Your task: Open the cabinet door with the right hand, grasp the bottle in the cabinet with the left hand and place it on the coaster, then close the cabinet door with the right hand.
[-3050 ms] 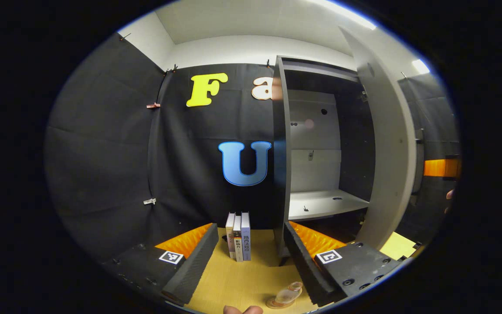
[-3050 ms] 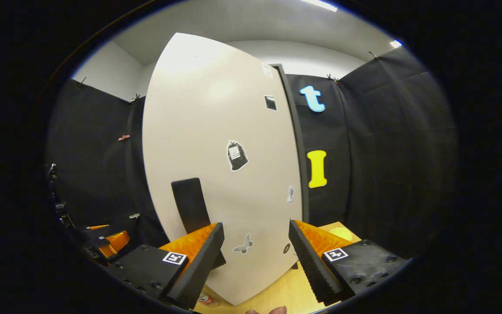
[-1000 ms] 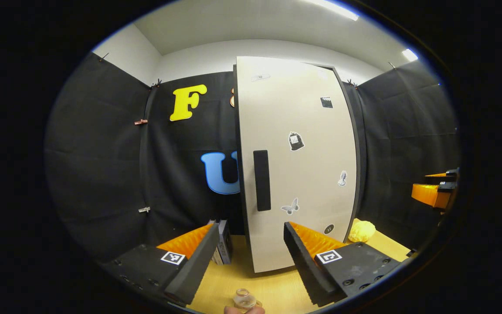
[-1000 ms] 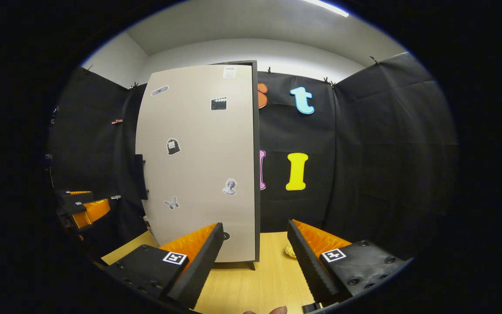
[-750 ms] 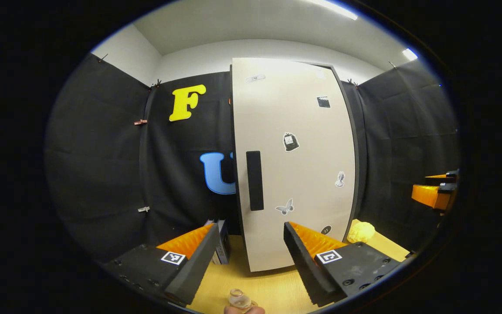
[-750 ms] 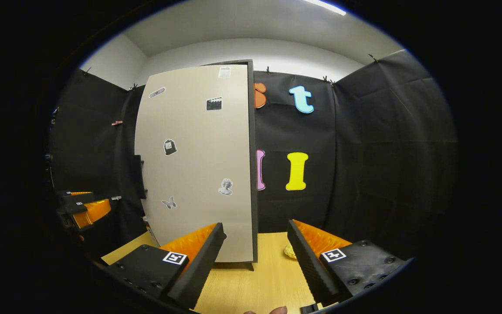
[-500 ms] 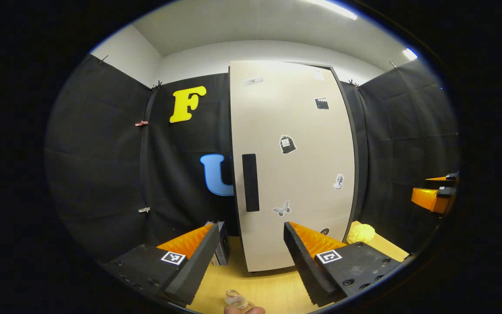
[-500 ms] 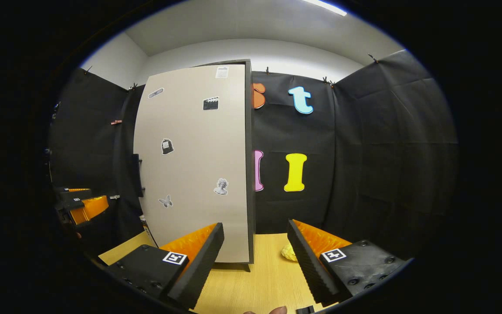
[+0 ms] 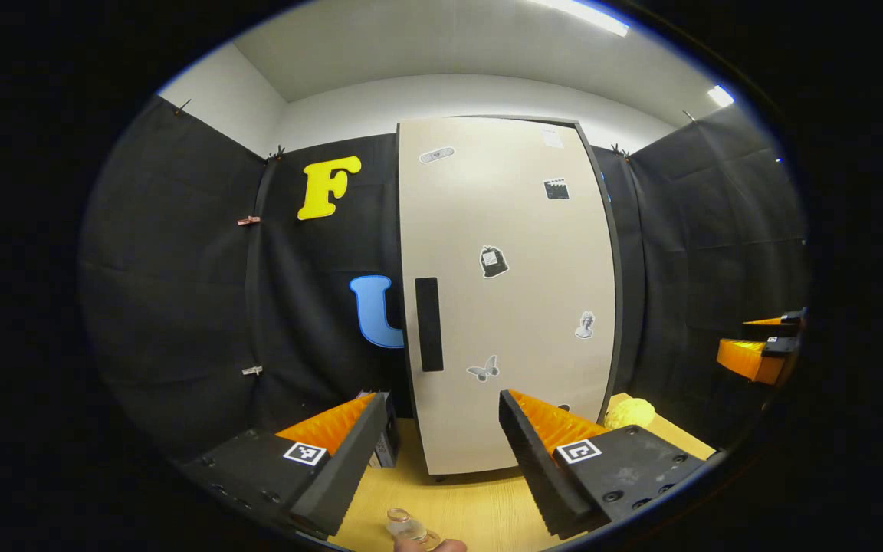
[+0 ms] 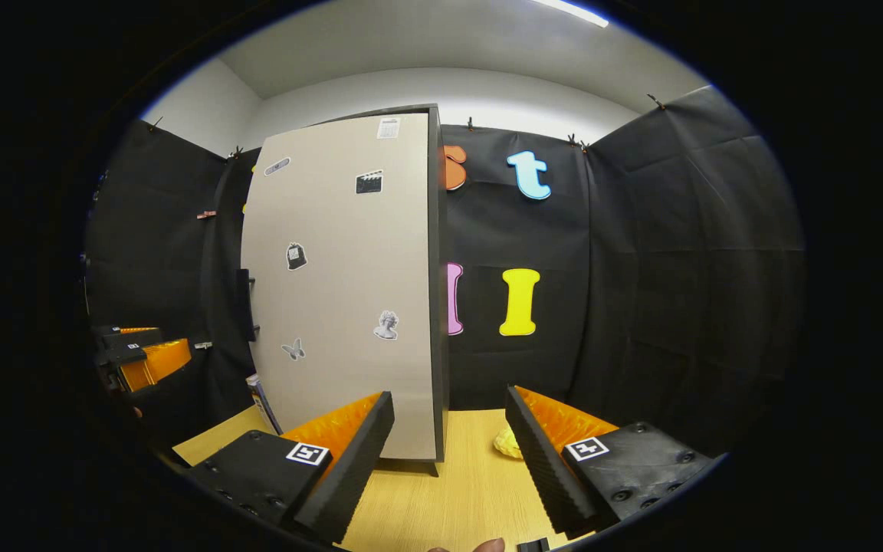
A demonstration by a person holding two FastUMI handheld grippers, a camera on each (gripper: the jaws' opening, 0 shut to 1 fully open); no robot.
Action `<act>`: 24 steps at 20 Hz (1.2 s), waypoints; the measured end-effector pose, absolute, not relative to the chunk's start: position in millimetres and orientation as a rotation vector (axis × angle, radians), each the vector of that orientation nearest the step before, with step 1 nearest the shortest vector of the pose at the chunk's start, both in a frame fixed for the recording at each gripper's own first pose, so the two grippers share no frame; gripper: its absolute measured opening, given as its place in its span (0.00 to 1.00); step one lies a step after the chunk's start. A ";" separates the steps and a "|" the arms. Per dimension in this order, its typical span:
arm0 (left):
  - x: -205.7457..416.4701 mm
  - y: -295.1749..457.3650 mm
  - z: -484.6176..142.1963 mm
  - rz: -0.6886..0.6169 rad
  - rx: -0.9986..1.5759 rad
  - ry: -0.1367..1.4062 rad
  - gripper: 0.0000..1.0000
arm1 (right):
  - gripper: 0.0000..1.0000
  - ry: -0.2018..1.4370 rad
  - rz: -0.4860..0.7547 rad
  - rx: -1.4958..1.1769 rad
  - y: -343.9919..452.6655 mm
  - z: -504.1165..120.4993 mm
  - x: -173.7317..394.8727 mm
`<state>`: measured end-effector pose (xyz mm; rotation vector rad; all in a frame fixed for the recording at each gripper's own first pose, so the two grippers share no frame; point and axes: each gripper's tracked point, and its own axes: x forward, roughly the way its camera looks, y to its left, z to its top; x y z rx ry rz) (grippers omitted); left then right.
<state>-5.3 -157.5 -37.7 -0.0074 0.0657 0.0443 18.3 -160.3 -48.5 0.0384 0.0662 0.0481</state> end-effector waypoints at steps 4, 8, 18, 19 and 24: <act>-6.0 -161.3 -35.1 0.037 -0.009 0.062 0.93 | 0.96 0.066 0.030 0.037 -167.3 -47.3 15.7; -7.5 -163.6 -32.8 0.032 -0.007 0.055 0.93 | 0.96 0.061 -0.010 0.025 -178.9 -47.6 17.4; -8.6 -173.6 -34.5 0.019 -0.003 0.056 0.93 | 0.96 0.047 -0.049 0.013 -193.4 -44.7 14.0; -9.2 -174.5 -34.1 0.019 -0.004 0.056 0.93 | 0.96 0.045 -0.049 0.013 -193.4 -44.3 14.0; -6.6 -175.8 -32.4 0.024 -0.002 0.056 0.93 | 0.96 0.044 -0.051 0.011 -196.4 -44.6 14.8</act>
